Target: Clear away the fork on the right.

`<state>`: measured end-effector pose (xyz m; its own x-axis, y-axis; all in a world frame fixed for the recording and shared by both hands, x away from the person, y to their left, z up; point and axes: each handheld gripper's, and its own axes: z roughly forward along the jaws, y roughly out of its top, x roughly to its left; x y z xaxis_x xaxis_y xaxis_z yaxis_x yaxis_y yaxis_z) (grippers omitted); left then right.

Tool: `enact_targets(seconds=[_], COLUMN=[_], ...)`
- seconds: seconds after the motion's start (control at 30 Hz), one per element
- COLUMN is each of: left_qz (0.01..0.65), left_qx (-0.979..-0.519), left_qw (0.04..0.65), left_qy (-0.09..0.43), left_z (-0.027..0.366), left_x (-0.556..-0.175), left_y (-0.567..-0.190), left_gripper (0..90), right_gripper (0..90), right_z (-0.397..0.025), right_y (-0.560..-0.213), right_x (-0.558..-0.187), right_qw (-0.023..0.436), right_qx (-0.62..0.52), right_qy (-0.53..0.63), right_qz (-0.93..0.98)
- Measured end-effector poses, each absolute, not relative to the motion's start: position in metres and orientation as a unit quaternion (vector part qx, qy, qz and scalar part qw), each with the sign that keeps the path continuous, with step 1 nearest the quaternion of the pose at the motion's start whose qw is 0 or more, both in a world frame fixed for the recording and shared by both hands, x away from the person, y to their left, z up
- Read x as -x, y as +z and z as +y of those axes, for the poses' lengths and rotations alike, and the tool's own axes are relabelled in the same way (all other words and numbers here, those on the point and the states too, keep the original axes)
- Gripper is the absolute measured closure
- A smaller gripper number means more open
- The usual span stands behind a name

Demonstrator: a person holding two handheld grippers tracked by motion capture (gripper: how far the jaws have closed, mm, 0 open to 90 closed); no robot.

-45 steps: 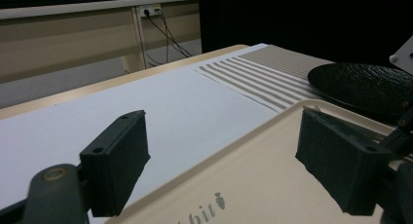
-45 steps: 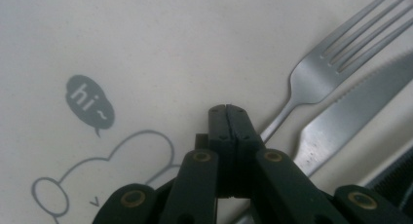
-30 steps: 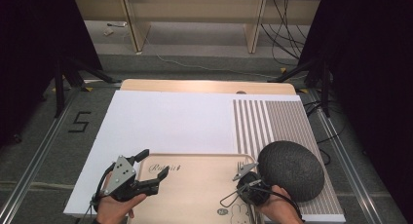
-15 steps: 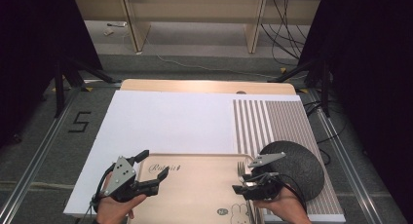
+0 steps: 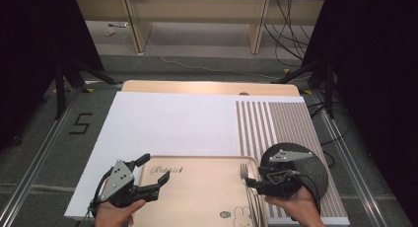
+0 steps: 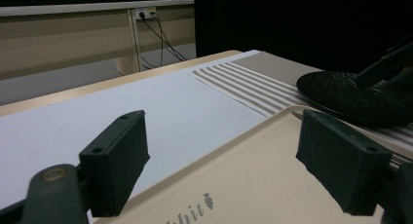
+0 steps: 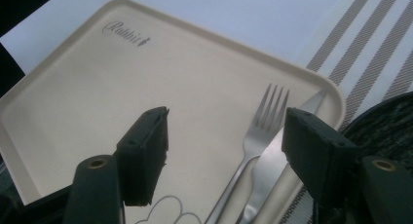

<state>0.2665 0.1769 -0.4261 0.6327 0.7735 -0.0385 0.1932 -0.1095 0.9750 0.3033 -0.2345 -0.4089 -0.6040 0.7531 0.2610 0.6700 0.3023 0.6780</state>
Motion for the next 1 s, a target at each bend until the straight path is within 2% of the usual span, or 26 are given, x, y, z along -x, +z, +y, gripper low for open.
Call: enact_targets(seconds=[1.0], left_qz=[0.350], left_qx=[-0.698], left_qw=[0.570], left_qy=[0.254], left_z=[0.176], left_x=[-0.271], left_y=[-0.427], left_gripper=[18.2], right_gripper=[23.0], right_z=[-0.305], right_y=[-0.405], right_x=[-0.302], right_qw=[0.090], right_qx=[-0.505], right_qy=[0.419], right_qz=[0.749])
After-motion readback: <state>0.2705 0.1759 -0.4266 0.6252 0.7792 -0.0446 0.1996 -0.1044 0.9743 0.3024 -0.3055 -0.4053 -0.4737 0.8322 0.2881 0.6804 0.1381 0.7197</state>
